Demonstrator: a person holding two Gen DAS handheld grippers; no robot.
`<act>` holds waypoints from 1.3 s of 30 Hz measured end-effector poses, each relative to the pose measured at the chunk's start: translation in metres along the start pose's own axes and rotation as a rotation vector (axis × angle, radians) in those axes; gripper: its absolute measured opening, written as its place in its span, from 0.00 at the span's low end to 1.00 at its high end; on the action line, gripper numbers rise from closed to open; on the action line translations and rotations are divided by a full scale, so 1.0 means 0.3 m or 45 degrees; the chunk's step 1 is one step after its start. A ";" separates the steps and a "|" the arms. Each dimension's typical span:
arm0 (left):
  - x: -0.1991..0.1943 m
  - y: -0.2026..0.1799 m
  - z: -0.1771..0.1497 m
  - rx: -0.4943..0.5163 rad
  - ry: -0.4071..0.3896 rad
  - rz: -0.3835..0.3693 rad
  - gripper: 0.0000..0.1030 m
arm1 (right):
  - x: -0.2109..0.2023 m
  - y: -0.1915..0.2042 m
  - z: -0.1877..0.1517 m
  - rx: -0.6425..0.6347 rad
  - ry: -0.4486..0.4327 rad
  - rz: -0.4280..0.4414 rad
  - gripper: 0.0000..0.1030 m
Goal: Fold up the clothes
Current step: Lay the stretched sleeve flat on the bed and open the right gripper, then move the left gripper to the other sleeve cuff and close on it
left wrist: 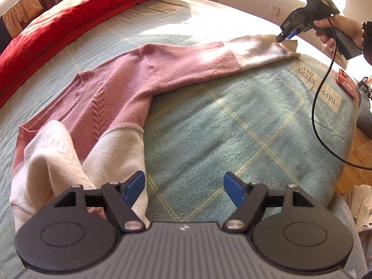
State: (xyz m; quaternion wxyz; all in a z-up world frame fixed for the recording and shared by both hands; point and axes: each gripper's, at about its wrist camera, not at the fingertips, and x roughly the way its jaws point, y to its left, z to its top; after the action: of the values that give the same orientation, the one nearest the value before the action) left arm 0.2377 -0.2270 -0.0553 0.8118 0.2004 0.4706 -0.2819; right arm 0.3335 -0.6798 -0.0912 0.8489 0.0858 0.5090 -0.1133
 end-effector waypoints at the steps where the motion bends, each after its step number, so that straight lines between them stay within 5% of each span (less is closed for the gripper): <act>1: -0.002 -0.001 -0.002 0.002 -0.002 0.000 0.73 | -0.007 -0.010 -0.007 0.020 0.004 0.015 0.22; 6: -0.008 -0.006 -0.010 -0.003 -0.010 -0.001 0.73 | -0.036 -0.103 -0.062 0.224 0.005 0.033 0.47; 12: -0.014 -0.021 -0.025 0.007 -0.005 -0.005 0.73 | 0.028 -0.192 -0.159 0.544 0.062 0.162 0.48; 15: -0.014 -0.024 -0.030 0.018 0.005 0.011 0.73 | 0.033 -0.145 -0.170 0.495 0.011 0.121 0.41; 17: -0.016 -0.022 -0.031 0.021 0.007 0.021 0.73 | 0.022 -0.116 -0.162 0.442 -0.019 0.119 0.09; 18: -0.017 -0.021 -0.031 0.021 0.007 0.025 0.73 | 0.011 -0.116 -0.153 0.443 -0.032 0.144 0.08; 27: -0.023 -0.013 -0.039 0.019 0.008 0.027 0.73 | -0.056 -0.231 -0.082 0.473 -0.113 -0.086 0.00; 32: -0.020 -0.006 -0.042 0.011 0.012 0.025 0.73 | -0.047 -0.264 -0.103 0.453 -0.045 -0.060 0.04; 39: -0.065 -0.014 -0.059 0.013 -0.014 0.020 0.73 | -0.063 -0.119 -0.117 0.313 0.027 -0.017 0.13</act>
State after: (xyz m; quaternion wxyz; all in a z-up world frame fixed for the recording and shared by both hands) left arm 0.2156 -0.2145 -0.0470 0.8155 0.2065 0.4631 -0.2790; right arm 0.2853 -0.7029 -0.0919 0.8257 0.1869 0.5010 -0.1796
